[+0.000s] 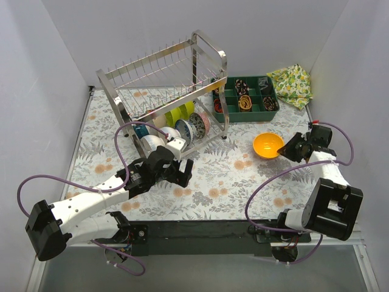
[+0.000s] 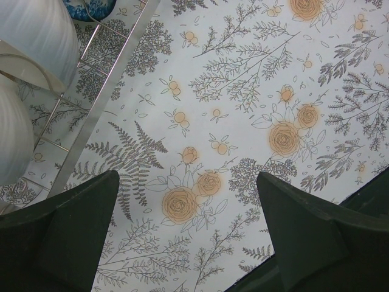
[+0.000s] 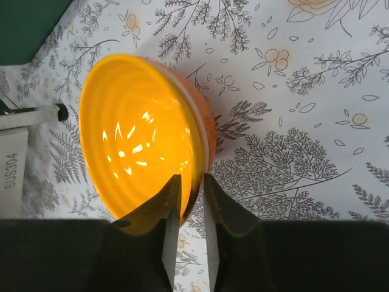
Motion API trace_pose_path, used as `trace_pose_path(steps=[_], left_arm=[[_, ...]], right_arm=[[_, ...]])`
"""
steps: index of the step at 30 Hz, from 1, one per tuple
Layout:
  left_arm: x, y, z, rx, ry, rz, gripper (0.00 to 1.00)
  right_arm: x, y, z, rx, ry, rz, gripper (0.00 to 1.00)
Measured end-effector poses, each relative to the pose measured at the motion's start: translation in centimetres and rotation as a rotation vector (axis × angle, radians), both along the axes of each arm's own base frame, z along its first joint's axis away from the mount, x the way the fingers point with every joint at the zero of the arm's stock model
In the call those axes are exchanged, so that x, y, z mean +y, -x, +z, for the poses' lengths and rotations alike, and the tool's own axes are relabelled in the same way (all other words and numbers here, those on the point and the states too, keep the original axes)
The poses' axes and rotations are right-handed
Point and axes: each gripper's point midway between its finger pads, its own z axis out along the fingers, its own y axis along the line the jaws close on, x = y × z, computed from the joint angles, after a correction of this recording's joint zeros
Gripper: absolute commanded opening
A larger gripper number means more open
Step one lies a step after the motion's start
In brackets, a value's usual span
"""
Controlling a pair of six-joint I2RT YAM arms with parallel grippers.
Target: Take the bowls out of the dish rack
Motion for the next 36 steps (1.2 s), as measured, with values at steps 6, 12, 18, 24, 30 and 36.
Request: trace_pose_path(steps=[6,12,18,24,30,36], left_arm=[[0.0,0.0,0.0,-0.001,-0.001,0.000,0.98],[0.1,-0.1,0.0,-0.005,-0.004,0.002,0.98],[0.3,-0.1,0.7,-0.026,0.016,0.005,0.98],[0.7,0.0,2.6,-0.081,0.079,0.017,0.98],[0.3,1.5,6.8,-0.125,0.249,-0.024,0.98],[2.3,3.2,11.9,-0.187,0.451,0.021,0.98]], right_arm=[[-0.2,0.0,0.1,-0.010,0.016,0.012,0.69],[-0.4,0.1,2.4,-0.119,0.073,0.010,0.94],[1.2,0.1,7.3,-0.361,0.164,0.079,0.99],[6.9,0.9,8.4,-0.531,0.165,0.288,0.99],[13.6,2.7,7.8,-0.617,0.145,0.527,0.99],[17.1,3.2,8.1,-0.699,0.161,0.640,0.99]])
